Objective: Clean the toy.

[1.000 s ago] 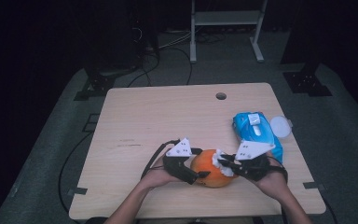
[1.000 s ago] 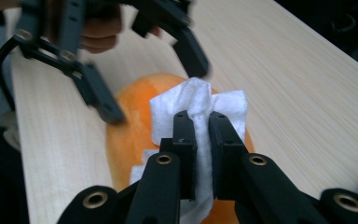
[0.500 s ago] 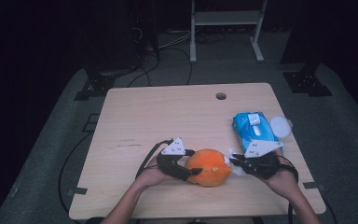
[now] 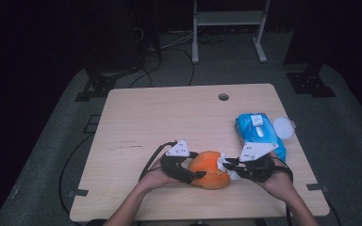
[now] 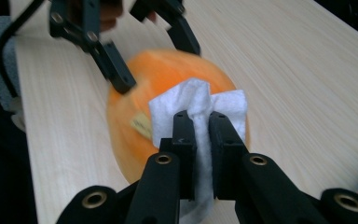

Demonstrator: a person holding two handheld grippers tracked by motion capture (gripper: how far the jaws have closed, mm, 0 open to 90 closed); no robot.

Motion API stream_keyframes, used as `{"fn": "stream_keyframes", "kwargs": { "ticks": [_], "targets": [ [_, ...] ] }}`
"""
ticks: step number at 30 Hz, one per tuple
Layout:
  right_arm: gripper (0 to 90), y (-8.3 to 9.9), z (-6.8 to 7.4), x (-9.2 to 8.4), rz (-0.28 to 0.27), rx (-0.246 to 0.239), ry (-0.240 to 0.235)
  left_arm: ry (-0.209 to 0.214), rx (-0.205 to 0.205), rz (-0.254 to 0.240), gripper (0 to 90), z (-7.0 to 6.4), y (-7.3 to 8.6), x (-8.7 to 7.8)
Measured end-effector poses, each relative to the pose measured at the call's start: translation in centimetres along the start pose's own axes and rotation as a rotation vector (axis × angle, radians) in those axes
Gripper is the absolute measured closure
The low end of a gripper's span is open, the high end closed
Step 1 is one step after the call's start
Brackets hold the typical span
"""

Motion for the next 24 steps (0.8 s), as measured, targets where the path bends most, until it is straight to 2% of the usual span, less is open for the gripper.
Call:
{"fn": "stream_keyframes", "kwargs": {
  "ticks": [4,6,11,14,16,19,22,24],
  "targets": [
    [81.4,1.6,-1.0,-0.4,0.028,0.032,0.02,0.005,-0.002,-0.001,22.9,0.1,0.1,0.0],
    [81.5,1.9,-1.1,-0.4,0.024,0.053,0.006,0.008,0.007,0.004,22.7,0.0,0.0,0.1],
    [81.3,0.8,-0.2,0.1,0.001,0.037,-0.011,0.012,0.027,0.046,23.9,0.1,0.3,-0.1],
    [81.3,0.6,0.0,0.1,0.002,0.02,-0.018,0.008,0.016,0.042,24.1,0.3,0.4,-0.4],
    [81.3,0.9,-0.5,0.0,0.002,0.032,-0.017,0.005,0.006,0.04,24.1,0.6,0.3,-0.6],
    [81.3,2.1,-1.3,0.0,0.002,0.082,-0.032,0.015,-0.008,0.032,24.1,0.7,0.4,-0.6],
    [81.3,2.4,-1.7,0.1,-0.005,0.122,-0.065,0.019,0.015,0.046,24.2,0.3,0.2,-0.3],
    [81.3,2.0,-1.4,0.2,-0.013,0.112,-0.066,0.016,0.035,0.056,24.2,0.0,0.1,-0.1]
  ]
}}
Point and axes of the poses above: each handheld gripper's, and its own axes: x roughly forward along the jaws, y roughly out of its underside, z roughly to its left, the point moved 2 cm from there along x, roughly forward along the jaws, and after that the axes turned 6 degrees about y, right-handed, at the moved point
